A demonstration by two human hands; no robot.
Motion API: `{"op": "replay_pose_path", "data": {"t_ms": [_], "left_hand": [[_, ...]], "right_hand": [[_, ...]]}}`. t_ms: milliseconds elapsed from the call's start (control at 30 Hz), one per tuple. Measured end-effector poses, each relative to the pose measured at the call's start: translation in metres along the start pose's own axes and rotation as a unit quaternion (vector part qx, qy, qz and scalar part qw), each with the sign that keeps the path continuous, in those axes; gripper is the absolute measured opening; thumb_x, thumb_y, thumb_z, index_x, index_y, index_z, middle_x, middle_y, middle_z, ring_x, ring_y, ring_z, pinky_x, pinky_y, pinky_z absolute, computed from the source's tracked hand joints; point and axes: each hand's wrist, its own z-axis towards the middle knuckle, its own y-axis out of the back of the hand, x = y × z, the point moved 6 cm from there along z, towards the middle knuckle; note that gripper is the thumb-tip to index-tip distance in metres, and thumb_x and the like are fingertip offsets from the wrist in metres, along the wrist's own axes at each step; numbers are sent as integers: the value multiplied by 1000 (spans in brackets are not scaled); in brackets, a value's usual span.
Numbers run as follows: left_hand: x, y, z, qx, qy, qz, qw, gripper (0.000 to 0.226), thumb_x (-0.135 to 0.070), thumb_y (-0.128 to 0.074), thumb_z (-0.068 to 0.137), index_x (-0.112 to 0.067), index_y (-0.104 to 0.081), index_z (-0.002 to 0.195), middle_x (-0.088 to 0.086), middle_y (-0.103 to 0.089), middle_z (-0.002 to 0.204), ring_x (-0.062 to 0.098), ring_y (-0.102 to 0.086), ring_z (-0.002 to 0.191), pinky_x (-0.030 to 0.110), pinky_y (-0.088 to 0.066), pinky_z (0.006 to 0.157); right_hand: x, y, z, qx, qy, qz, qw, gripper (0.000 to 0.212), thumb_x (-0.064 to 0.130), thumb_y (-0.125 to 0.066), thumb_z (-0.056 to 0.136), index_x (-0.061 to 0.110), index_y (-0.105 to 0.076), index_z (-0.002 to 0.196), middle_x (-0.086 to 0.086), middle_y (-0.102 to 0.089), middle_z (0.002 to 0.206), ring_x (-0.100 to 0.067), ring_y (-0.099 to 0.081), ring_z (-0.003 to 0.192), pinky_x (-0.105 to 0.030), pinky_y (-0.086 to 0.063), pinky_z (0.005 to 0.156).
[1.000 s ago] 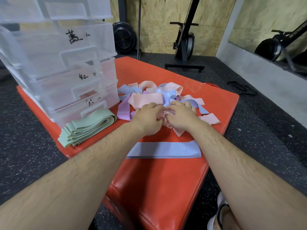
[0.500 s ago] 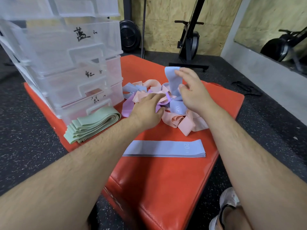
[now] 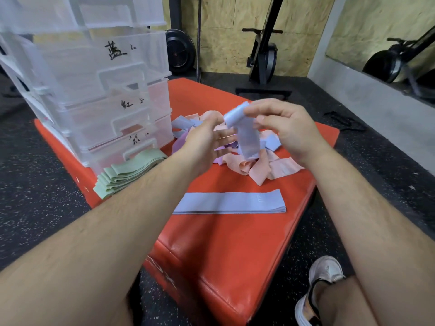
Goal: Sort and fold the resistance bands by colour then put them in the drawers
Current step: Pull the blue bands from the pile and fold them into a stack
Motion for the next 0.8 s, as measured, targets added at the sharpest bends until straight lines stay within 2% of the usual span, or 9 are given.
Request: {"op": "replay_pose_path", "data": {"t_ms": [100, 167, 300, 367, 433, 567, 667, 733, 800], "left_hand": [[1, -1, -3, 14, -12, -46, 999, 20, -22, -52, 97, -10, -64, 107, 6, -75, 103, 18, -73, 88, 28, -57, 70], [3, -1, -6, 23, -13, -77, 997, 11, -13, -57, 94, -9, -64, 102, 4, -76, 95, 14, -73, 84, 26, -58, 72], [4, 1, -11, 25, -27, -48, 998, 20, 5, -57, 94, -14, -63, 95, 1, -70, 91, 11, -68, 84, 19, -54, 72], [7, 1, -10, 22, -19, -29, 999, 26, 9, -59, 90, -16, -63, 99, 0, -68, 102, 12, -67, 92, 19, -54, 75], [9, -1, -12, 32, -8, -14, 999, 34, 10, -61, 88, -16, -64, 108, 1, -65, 118, 13, -66, 95, 22, -52, 76], [8, -7, -18, 69, -8, 4, 998, 45, 17, -55, 85, -12, -61, 119, -1, -63, 127, 10, -64, 84, 21, -51, 66], [9, -7, -20, 91, -22, 66, 993, 45, 20, -58, 80, -6, -64, 116, 2, -65, 122, 16, -63, 95, 25, -50, 66], [9, -7, -20, 80, -24, 100, 991, 40, 14, -60, 81, -6, -65, 114, 3, -66, 117, 17, -63, 96, 26, -51, 69], [11, -6, -18, 50, -21, 97, 994, 28, 3, -62, 86, -11, -64, 109, 4, -69, 107, 21, -62, 90, 31, -50, 76]], "right_hand": [[-8, -7, -12, 52, -71, 13, 996, 46, -17, -47, 83, 14, -82, 83, -15, -75, 101, -15, -70, 90, -27, -58, 77], [-17, -10, -19, 80, -118, 4, 990, 50, -21, -44, 78, 12, -81, 75, -27, -73, 94, -27, -71, 81, -26, -59, 67], [-37, -10, -31, 136, -187, -77, 970, 43, -17, -40, 77, 6, -75, 74, -17, -77, 91, -25, -72, 87, -30, -60, 79], [-47, -6, -30, 115, -222, -103, 963, 35, -10, -41, 82, 10, -69, 81, -3, -79, 87, -21, -74, 97, -35, -56, 84], [-55, -7, -30, 79, -251, -47, 964, 21, -1, -45, 89, 15, -59, 91, 5, -75, 79, -23, -76, 94, -37, -51, 83], [-57, -15, -28, -20, -274, 133, 952, 12, 10, -52, 96, 18, -58, 103, -3, -71, 89, -23, -68, 83, -39, -53, 83], [-55, -16, -22, -97, -242, 209, 942, 10, 7, -58, 95, 11, -59, 104, -13, -69, 99, -25, -67, 84, -36, -51, 77], [-54, -12, -19, -124, -204, 161, 958, 13, 2, -65, 91, 10, -62, 101, -9, -71, 101, -20, -69, 85, -32, -56, 74], [-55, -10, -18, -118, -176, 87, 973, 25, -2, -69, 83, 15, -66, 101, -2, -71, 112, -17, -69, 100, -34, -57, 82]]}}
